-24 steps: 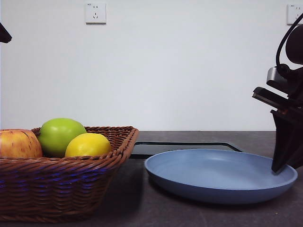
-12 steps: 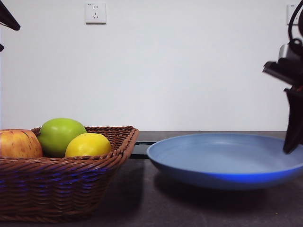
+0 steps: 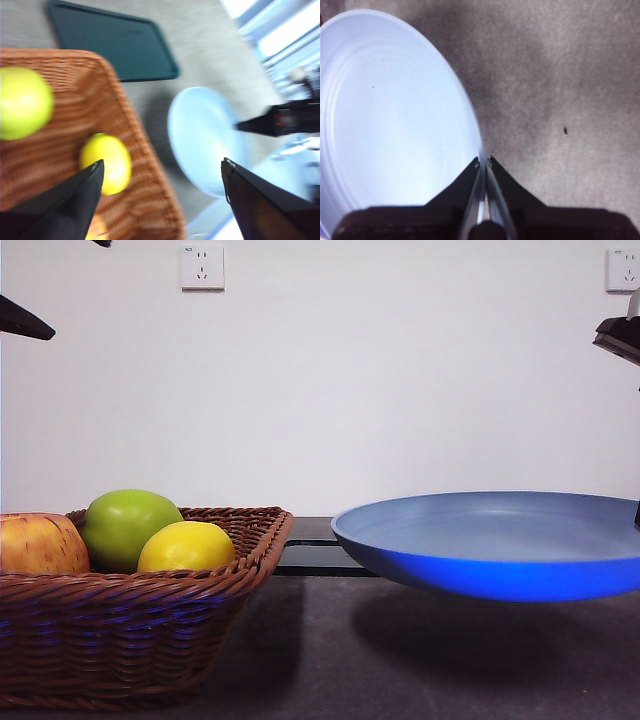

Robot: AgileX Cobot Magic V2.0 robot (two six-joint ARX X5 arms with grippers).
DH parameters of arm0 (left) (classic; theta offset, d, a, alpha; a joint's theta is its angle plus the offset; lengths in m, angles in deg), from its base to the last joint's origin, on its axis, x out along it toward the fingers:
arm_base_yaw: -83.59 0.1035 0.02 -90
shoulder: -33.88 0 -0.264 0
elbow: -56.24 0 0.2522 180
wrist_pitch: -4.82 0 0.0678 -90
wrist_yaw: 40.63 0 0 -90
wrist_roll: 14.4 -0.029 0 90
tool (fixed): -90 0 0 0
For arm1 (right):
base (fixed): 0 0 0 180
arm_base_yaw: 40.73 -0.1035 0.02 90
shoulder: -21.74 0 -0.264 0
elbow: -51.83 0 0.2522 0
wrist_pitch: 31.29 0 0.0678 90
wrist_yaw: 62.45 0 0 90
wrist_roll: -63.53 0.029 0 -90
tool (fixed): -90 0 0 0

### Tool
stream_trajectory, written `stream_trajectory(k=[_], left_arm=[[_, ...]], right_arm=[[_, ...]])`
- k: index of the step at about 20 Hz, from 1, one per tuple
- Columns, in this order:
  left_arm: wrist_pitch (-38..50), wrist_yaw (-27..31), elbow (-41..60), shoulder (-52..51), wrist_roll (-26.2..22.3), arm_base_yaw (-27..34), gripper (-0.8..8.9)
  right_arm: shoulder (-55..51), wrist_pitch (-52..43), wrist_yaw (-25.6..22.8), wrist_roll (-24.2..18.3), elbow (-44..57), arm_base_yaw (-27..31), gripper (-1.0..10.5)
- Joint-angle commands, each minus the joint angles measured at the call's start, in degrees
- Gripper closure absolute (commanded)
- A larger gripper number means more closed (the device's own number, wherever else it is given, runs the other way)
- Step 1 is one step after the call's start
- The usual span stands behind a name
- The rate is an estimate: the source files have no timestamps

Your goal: Take the lemon from the basket,put the lemon in the plate,hand out the plate

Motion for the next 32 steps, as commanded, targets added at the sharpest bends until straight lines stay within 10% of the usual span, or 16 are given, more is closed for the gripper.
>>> stream_trajectory(k=[1,13,29,32], left_arm=[[-4.15,11.3,-5.14,3.37,-3.43,-5.49,4.08],[-9.62,27.76,-15.23,32.54,-4.55,-20.41,4.07],[-3.26,29.16,-15.23,47.84,-6.12,-21.88,4.13],[-3.48,29.18,-15.23,47.82,-6.49,-21.88,5.65]], right_arm=[[0.13,-0.15,0.28,-0.31,-1.05,0.26,9.4],[0.11,-0.13,0.28,-0.55,-1.16,0.72,9.4],[0.11,-0.17,0.24,-0.52,-1.16,0.72,9.4],[0.11,-0.22,0.24,-0.52,-1.16,0.72,9.4]])
